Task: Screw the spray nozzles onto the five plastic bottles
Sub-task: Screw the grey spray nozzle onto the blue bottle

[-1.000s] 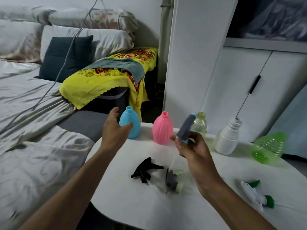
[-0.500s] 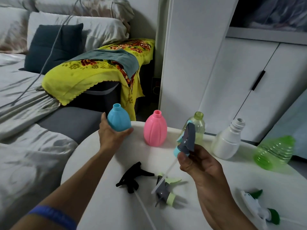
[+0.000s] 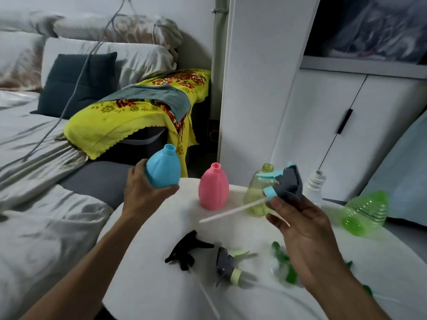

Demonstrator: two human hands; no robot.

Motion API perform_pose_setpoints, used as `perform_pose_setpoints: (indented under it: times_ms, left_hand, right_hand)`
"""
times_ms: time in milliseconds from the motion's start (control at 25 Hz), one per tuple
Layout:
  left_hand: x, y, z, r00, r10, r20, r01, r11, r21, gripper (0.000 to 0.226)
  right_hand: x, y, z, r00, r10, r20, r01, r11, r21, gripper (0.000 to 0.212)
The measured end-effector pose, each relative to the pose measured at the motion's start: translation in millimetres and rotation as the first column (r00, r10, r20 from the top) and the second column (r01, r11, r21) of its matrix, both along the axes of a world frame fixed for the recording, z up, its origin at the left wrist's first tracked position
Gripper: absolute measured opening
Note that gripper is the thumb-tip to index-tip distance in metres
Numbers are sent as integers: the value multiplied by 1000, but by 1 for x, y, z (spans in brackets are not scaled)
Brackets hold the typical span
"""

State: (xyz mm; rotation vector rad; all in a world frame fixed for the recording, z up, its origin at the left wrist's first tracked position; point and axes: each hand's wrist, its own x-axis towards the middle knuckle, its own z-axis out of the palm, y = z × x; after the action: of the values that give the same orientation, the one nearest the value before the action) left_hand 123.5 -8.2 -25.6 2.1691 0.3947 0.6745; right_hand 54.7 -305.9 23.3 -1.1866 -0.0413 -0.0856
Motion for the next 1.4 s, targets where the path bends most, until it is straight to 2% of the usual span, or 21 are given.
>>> perform_pose_setpoints:
  times_ms: [80,160,240,280,400,600,800,920,1080,1160,1240,1320,1360,1400]
  left_hand:
    - [-29,-8,24,999,-24,30,22,998,52,99]
    - [-62,-25,40,996,-70,63,53,972,229,100]
    - [-93,-44,44,987,-124,103,68,898,434,100]
    - [-103,-51,44,985,-138,108,70,872,484,99]
    - [-114,-63,41,985,-151,86,86,855,512,96]
    - [-111,-77,38,971,-230,65,162,836,524,97]
    - [-112,-89,37,955,-285,81,195,809,554,100]
    - [-114,-98,33,940,-336,63,241,784,572,100]
    - [-115,-101,30,929,-368,49,275,770,575,99]
    - [-115,-98,30,931,-364,42,269,757,595,98]
    - [-115,-96,31,928,-372,29,279,744,607,97]
    - [-116,-94,31,918,-395,16,299,721,625,98]
    - [-117,-94,30,912,-409,11,311,710,632,98]
    - [-118,-94,30,907,-421,8,322,706,631,97]
  right_hand:
    - [-1,-6,11,998,-63,8,62,996,66,23]
    - [-5,-15,21,989,-147,9,146,984,105,22]
    - [-11,-27,29,981,-191,38,185,975,124,21]
    - [-13,-34,31,978,-204,51,196,972,132,19]
    - [-20,-46,33,975,-202,90,190,974,127,18]
    - [-20,-46,25,976,-197,94,188,977,99,31]
    - [-18,-31,11,985,-140,101,134,989,58,27]
    - [-22,-16,-1,992,-77,95,80,997,-25,43]
    - [-26,-9,-7,985,-83,154,105,985,-139,66]
    - [-28,-13,-3,964,-52,260,154,908,-390,83]
    - [-28,-19,1,938,43,344,180,787,-591,86]
    - [-31,-22,3,943,128,306,130,707,-695,83]
    - [-32,-24,4,946,142,293,140,635,-760,82]
    - [-32,-27,3,931,147,333,221,500,-837,78]
